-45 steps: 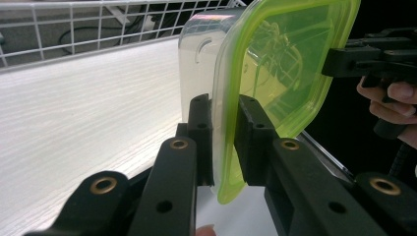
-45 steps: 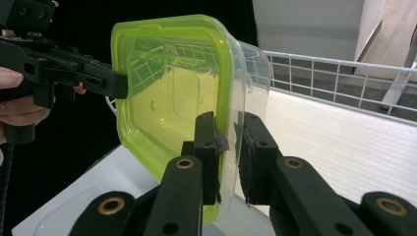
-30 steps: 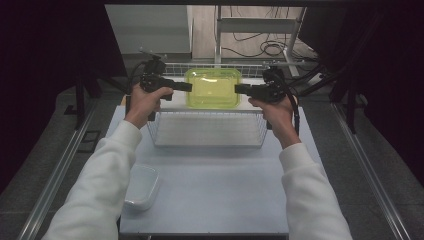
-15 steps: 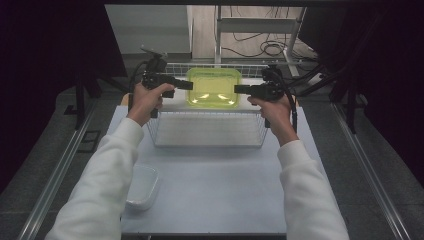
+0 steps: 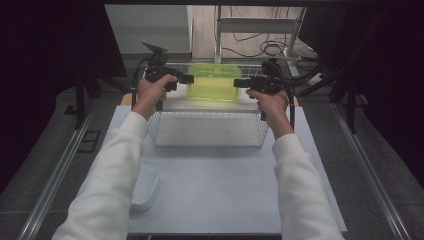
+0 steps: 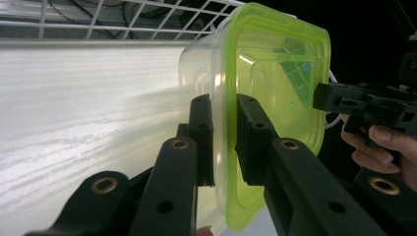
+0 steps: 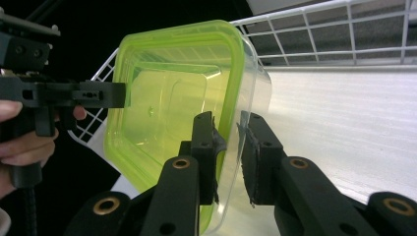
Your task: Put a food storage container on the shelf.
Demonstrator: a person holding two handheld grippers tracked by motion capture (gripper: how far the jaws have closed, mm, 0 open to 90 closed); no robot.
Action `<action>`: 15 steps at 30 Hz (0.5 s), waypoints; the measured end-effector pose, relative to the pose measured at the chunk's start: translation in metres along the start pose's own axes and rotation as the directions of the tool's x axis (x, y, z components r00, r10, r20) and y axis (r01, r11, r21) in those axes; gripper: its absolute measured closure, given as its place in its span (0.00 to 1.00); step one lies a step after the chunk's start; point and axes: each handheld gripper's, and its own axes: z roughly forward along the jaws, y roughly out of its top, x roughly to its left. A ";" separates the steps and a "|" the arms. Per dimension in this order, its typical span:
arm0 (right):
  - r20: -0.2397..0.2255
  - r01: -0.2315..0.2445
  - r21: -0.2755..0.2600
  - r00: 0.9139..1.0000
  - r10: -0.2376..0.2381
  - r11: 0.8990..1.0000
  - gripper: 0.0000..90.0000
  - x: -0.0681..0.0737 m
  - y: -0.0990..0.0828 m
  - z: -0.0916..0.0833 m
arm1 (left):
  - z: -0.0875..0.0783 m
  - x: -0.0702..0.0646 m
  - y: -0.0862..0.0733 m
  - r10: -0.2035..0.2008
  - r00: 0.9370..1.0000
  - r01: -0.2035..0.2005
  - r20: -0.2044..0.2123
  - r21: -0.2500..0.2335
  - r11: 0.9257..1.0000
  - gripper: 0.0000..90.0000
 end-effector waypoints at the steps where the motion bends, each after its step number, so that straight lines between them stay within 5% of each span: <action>1: -0.001 -0.010 -0.001 1.000 0.010 1.000 0.84 -0.001 0.000 0.001 | 0.001 0.000 0.001 -0.006 1.000 0.006 -0.003 -0.004 1.000 0.89; 7: 0.013 -0.058 -0.003 0.998 0.059 0.998 0.83 -0.002 0.003 0.005 | 0.003 0.003 0.002 -0.030 1.000 0.030 0.000 -0.011 0.999 0.88; 15: 0.040 -0.166 -0.045 0.985 0.168 0.985 0.81 -0.008 0.004 0.015 | 0.011 0.013 0.004 -0.090 0.996 0.090 0.006 -0.019 0.996 0.84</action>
